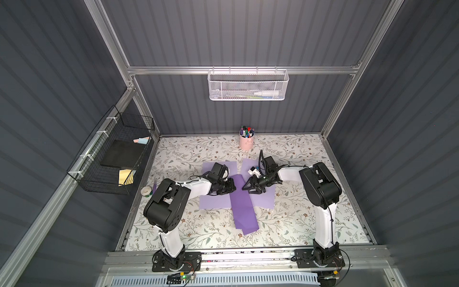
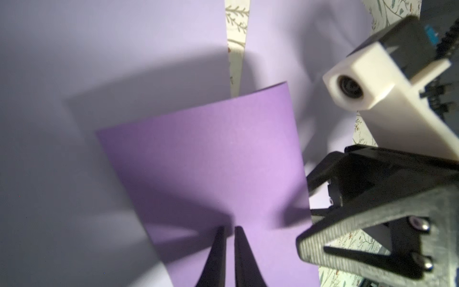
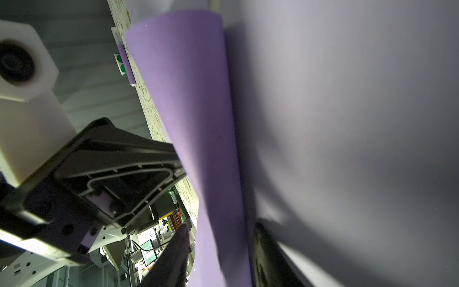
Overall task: Fold the rectangular paper in half along the long edge
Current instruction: Fold the paper.
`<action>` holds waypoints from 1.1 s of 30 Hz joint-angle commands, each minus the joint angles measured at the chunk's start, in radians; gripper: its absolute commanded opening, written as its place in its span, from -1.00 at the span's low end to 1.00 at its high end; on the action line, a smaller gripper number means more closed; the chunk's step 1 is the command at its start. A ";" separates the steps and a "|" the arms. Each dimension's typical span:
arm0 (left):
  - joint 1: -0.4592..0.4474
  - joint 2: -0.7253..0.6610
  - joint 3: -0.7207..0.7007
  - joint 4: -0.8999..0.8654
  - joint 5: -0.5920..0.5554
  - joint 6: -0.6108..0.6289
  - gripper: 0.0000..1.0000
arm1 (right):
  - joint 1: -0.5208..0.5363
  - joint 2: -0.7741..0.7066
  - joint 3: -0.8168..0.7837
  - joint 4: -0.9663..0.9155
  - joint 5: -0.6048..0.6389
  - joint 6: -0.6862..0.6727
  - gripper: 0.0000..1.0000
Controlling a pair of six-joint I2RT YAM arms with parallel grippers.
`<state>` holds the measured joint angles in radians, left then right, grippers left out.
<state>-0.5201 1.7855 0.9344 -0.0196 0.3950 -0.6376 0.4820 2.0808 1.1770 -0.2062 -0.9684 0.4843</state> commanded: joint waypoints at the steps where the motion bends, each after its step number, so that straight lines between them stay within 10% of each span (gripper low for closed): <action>1: -0.010 0.019 -0.012 0.010 0.010 -0.014 -0.76 | 0.018 -0.020 -0.028 0.020 0.023 0.020 -0.15; 10: -0.012 -0.013 -0.003 -0.038 0.010 -0.001 -0.76 | 0.048 0.004 -0.018 -0.004 0.081 0.027 -0.78; 22: 0.008 -0.115 0.172 -0.225 -0.077 0.031 -0.14 | 0.022 -0.030 -0.034 0.163 0.057 0.115 -0.76; 33: 0.057 0.018 0.224 -0.240 -0.075 0.063 -0.38 | 0.006 -0.032 -0.191 0.546 0.126 0.348 -0.45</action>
<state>-0.4606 1.7668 1.1316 -0.2218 0.3222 -0.6056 0.4858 2.0655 1.0176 0.2268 -0.8963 0.7609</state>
